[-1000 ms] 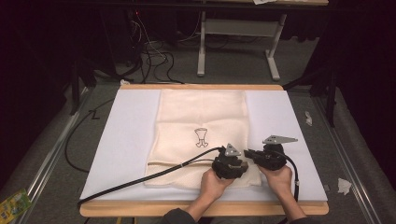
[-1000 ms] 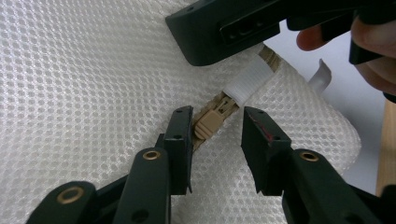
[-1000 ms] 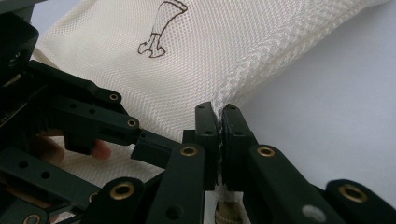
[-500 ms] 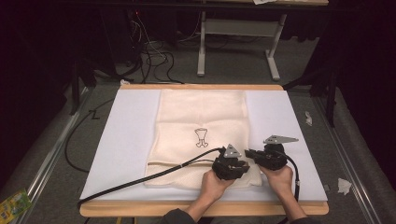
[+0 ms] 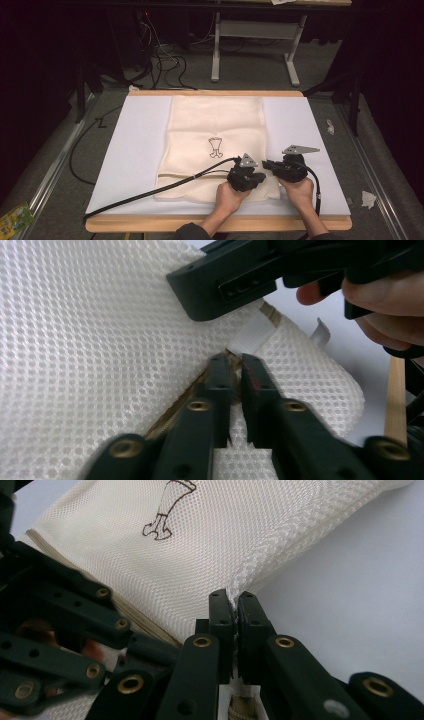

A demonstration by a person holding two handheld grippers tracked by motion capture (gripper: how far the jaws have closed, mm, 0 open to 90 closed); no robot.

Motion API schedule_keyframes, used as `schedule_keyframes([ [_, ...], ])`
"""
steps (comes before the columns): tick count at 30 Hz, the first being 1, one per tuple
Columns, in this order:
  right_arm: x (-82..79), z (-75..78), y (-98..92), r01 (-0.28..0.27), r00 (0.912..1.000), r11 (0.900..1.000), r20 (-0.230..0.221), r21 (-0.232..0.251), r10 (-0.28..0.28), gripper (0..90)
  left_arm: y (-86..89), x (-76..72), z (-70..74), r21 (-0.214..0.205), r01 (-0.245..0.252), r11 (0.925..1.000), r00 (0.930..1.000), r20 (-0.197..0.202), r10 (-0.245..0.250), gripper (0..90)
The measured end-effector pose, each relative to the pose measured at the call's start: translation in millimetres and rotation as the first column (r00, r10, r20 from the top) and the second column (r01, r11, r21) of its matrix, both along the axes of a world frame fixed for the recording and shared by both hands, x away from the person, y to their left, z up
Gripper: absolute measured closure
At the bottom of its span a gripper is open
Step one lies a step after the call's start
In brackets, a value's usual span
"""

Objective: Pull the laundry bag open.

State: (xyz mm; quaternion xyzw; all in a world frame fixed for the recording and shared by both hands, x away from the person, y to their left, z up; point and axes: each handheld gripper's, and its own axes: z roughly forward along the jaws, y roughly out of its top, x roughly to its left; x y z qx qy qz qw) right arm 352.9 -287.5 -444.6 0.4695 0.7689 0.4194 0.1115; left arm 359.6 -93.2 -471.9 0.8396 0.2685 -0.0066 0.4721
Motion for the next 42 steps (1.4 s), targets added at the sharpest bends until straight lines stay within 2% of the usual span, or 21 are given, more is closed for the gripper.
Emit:
schedule_keyframes([
  [12,-0.5,-1.3,-4.3,0.008,1.0,0.9999,-0.005,0.007,-0.008,87.4,2.1,0.7,2.3,0.009,0.016,0.9998,0.9998,0.009,-0.016,86.8],
  [19,-2.7,-2.8,-10.4,0.012,0.9997,0.9995,-0.021,0.029,-0.012,84.0,2.3,0.0,2.9,0.009,0.017,0.9998,0.9997,0.017,-0.017,86.9],
  [27,-4.4,-3.4,-8.3,0.002,1.0,1.0,-0.002,-0.009,-0.002,87.7,3.2,-1.0,4.4,0.02,0.02,0.9996,0.9995,0.023,-0.02,86.9],
  [34,-5.3,-4.0,-10.6,0.0,1.0,0.9997,-0.002,-0.023,0.0,88.0,4.3,-1.2,6.2,0.036,0.013,0.9993,0.9995,0.028,-0.014,87.0],
  [42,-5.8,-5.0,-12.5,-0.003,1.0,0.9995,-0.006,-0.03,0.003,88.1,8.0,-2.5,9.7,0.073,0.006,0.9973,0.9987,0.05,-0.009,87.0],
])
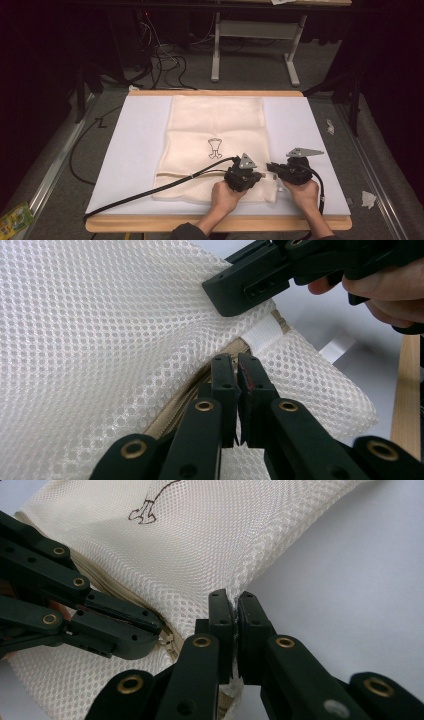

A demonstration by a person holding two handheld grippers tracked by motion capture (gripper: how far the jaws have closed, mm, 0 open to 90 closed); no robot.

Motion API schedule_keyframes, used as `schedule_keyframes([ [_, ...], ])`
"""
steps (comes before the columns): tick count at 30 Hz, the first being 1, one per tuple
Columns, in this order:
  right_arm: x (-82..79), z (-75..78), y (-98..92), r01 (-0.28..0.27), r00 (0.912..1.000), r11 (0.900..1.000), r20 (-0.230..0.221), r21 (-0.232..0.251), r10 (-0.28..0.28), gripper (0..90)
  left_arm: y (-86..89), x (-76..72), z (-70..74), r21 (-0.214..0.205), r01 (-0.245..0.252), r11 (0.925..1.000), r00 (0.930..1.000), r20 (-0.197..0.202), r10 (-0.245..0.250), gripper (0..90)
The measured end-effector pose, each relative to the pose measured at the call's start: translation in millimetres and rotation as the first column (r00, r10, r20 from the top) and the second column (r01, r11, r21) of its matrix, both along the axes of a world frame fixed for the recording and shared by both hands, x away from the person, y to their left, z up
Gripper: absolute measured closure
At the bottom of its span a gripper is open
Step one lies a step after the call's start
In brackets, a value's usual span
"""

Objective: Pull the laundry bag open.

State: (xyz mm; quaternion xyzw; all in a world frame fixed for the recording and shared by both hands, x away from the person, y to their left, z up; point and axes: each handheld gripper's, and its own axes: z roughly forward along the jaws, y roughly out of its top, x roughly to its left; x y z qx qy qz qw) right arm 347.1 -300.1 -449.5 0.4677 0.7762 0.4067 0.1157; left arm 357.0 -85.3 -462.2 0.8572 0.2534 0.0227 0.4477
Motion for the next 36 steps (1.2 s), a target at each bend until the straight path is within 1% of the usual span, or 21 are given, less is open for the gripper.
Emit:
schedule_keyframes([
  [5,-0.2,-0.4,0.3,0.001,1.0,1.0,0.0,0.001,-0.001,88.1,1.0,-1.0,0.6,0.009,0.004,0.9999,0.9999,0.01,-0.004,87.0],
  [10,-0.4,-1.0,0.2,0.001,1.0,1.0,0.002,0.0,-0.001,88.0,1.4,-1.7,2.0,0.004,0.005,1.0,0.9999,0.014,-0.005,86.9],
  [11,-0.3,-1.0,0.3,-0.001,1.0,1.0,0.004,-0.002,0.001,88.0,2.1,-1.2,3.1,0.012,0.006,0.9999,0.9998,0.017,-0.006,87.0],
  [14,-0.3,-1.1,0.6,0.0,1.0,0.9999,0.007,-0.012,0.0,88.0,3.9,-0.7,4.4,0.018,0.004,0.9998,0.9998,0.021,-0.004,86.9],
  [16,-0.2,-1.1,0.6,0.001,1.0,0.9999,0.008,-0.011,-0.001,88.0,5.8,-0.3,4.5,0.01,0.0,0.9999,0.9999,0.017,0.0,86.9],
  [19,-0.4,-1.3,1.7,0.004,1.0,0.9998,0.008,-0.019,-0.004,88.0,8.7,0.3,4.1,0.011,-0.008,0.9999,0.9999,0.012,0.008,86.9],
  [25,0.0,-2.2,1.8,0.0,0.9999,0.9997,0.01,-0.024,0.0,87.9,10.6,-0.7,5.2,0.009,-0.012,0.9999,0.9997,0.02,0.012,86.9],
  [28,0.1,-2.3,1.8,0.003,0.9999,0.9996,0.011,-0.028,-0.003,87.9,12.3,0.0,5.5,0.006,-0.013,0.9999,0.9998,0.017,0.013,86.9],
  [36,0.4,-2.6,2.5,0.003,1.0,0.9995,0.009,-0.033,-0.003,87.9,14.5,-0.2,7.2,0.011,-0.013,0.9999,0.9997,0.022,0.013,86.9],
])
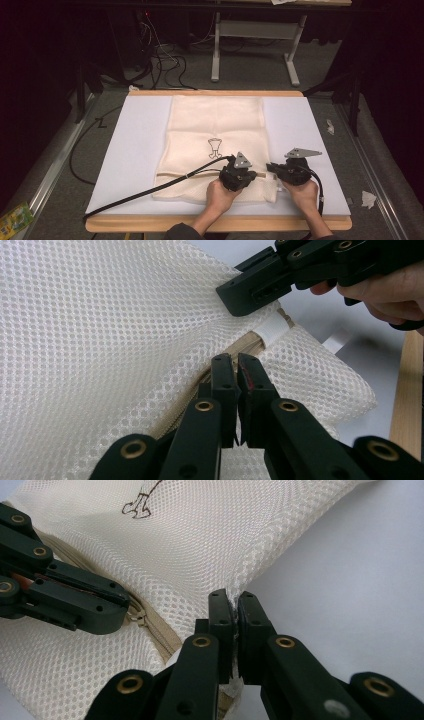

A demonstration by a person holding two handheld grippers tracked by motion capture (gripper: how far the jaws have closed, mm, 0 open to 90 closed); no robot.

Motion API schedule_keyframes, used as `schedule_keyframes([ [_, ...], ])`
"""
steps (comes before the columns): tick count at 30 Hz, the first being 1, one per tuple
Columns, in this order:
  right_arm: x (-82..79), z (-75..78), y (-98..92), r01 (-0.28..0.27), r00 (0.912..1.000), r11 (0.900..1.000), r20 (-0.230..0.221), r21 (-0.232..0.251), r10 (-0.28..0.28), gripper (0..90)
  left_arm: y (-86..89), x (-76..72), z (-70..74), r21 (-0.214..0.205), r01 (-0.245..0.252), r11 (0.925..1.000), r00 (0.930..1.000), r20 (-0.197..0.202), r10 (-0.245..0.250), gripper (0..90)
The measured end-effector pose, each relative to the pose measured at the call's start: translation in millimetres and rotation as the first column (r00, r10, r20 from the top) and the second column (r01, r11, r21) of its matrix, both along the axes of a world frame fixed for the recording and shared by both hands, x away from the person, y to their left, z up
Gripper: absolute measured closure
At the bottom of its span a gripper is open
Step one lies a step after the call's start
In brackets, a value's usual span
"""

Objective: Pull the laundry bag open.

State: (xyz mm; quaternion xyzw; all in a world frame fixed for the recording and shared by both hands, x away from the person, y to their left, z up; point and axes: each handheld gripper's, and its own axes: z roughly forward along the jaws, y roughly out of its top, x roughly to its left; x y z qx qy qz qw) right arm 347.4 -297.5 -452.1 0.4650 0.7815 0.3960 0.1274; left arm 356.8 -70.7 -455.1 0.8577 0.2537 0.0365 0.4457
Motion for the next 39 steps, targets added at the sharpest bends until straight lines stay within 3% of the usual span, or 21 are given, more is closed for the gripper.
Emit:
schedule_keyframes([
  [39,-0.2,-1.2,1.9,0.005,1.0,0.9999,0.005,-0.014,-0.005,87.9,26.5,0.8,4.2,-0.036,-0.014,0.9992,0.9998,-0.017,0.013,86.9],
])
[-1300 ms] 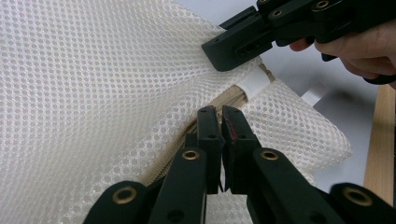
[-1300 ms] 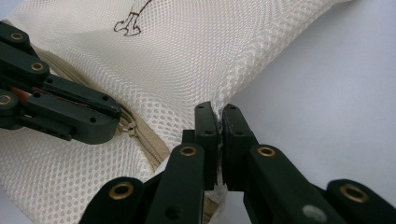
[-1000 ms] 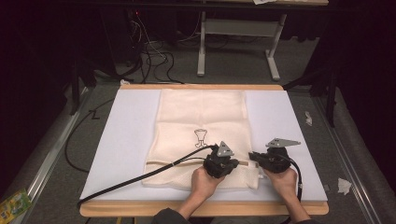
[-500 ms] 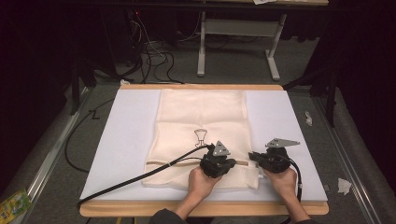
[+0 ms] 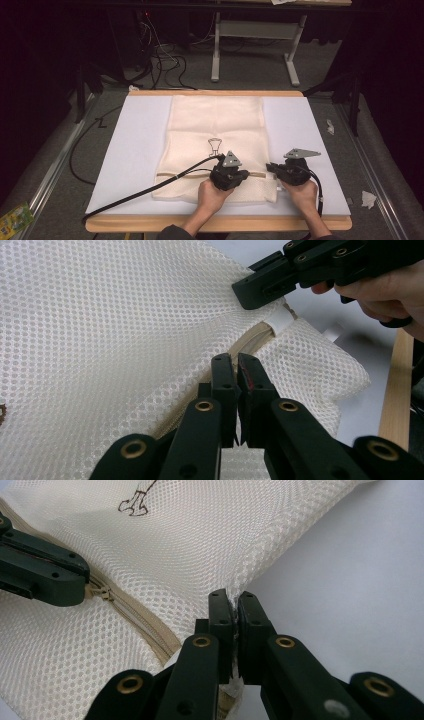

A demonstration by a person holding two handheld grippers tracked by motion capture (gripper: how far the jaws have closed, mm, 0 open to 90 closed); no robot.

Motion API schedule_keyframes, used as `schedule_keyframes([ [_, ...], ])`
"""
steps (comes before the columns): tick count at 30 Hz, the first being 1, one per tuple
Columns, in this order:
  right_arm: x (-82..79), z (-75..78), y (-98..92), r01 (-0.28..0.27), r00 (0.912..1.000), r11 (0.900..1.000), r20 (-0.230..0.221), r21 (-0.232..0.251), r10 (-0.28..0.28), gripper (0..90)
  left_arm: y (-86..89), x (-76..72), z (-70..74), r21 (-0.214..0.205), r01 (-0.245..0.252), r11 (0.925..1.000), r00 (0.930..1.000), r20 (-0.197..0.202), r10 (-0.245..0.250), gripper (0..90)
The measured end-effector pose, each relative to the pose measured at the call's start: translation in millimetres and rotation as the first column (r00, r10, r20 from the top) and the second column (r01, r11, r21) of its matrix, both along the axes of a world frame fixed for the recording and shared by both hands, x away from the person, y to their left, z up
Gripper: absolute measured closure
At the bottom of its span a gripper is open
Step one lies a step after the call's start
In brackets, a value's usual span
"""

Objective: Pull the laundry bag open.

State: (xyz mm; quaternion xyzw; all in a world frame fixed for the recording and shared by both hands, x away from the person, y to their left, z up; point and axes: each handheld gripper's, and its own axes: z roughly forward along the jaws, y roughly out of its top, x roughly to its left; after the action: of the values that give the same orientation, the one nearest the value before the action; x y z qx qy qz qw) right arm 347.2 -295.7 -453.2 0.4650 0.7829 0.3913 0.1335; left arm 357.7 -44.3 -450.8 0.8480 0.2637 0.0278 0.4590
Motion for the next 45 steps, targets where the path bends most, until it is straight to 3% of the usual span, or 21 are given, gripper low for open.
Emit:
schedule_keyframes([
  [11,0.5,-0.7,0.0,0.004,1.0,0.9999,0.004,-0.014,-0.004,88.0,2.6,-0.2,0.8,0.019,-0.009,0.9998,0.9999,0.01,0.009,86.9],
  [45,1.3,-0.5,-2.1,0.017,0.9998,0.9996,0.009,-0.023,-0.017,88.0,26.7,2.4,1.1,0.003,-0.048,0.9988,0.9987,0.015,0.048,86.9],
])
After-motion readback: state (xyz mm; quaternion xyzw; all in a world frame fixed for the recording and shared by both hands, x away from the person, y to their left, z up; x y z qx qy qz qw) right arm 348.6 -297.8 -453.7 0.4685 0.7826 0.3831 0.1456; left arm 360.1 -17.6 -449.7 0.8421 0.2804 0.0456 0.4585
